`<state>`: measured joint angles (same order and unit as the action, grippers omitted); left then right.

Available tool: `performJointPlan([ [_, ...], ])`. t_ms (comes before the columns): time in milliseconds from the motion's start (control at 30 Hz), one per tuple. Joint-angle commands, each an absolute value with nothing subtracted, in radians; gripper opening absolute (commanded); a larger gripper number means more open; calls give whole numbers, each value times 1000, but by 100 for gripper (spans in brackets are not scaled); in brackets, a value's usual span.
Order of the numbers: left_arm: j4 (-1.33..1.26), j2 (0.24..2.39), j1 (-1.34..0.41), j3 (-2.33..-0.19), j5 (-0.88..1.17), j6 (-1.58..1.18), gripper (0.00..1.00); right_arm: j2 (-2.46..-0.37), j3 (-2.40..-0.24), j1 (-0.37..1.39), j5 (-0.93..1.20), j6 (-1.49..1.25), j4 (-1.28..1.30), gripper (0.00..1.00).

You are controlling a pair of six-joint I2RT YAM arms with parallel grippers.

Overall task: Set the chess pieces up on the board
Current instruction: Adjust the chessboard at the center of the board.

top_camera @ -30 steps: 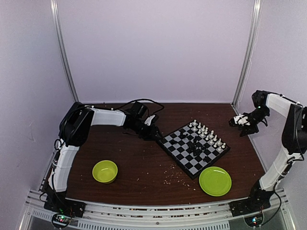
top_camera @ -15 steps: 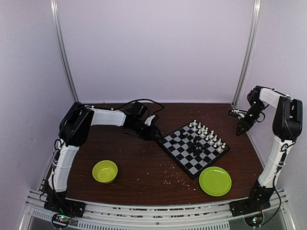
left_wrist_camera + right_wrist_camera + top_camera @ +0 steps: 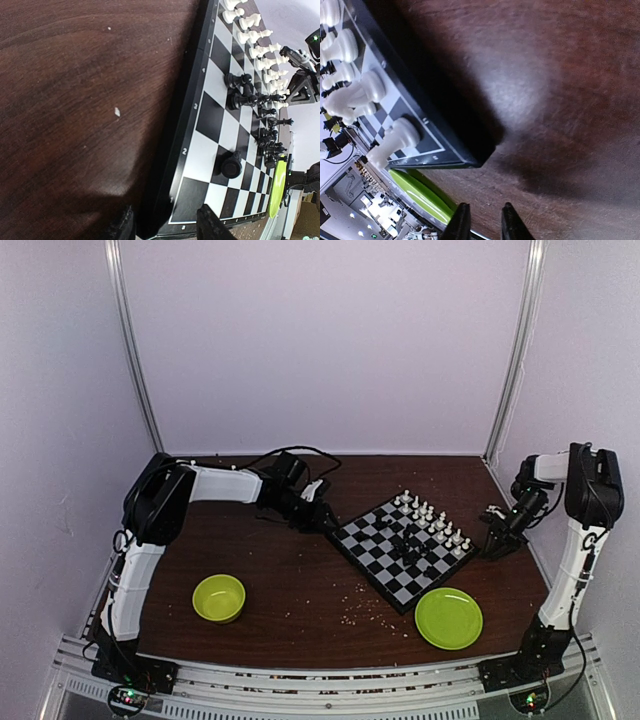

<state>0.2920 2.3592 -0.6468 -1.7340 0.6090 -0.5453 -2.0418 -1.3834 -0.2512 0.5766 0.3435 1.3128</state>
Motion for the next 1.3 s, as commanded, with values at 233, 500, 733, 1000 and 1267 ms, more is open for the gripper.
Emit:
performJointPlan([
  [233, 291, 2336, -638, -1739, 602, -553, 43, -1983, -1288, -294, 675, -7, 1037, 10],
  [500, 291, 2338, -639, -1755, 619, -555, 43, -2019, -1293, -278, 680, -33, 1018, 9],
  [733, 294, 2322, -639, -1737, 625, -545, 43, -2045, -1321, -233, 687, -17, 1032, 9],
  [1000, 304, 2249, -638, -1641, 605, -512, 43, -2067, -1366, -137, 690, -16, 1041, 9],
  [1267, 285, 2171, -640, -1501, 578, -502, 43, -2116, -1439, -80, 703, -28, 1049, 9],
])
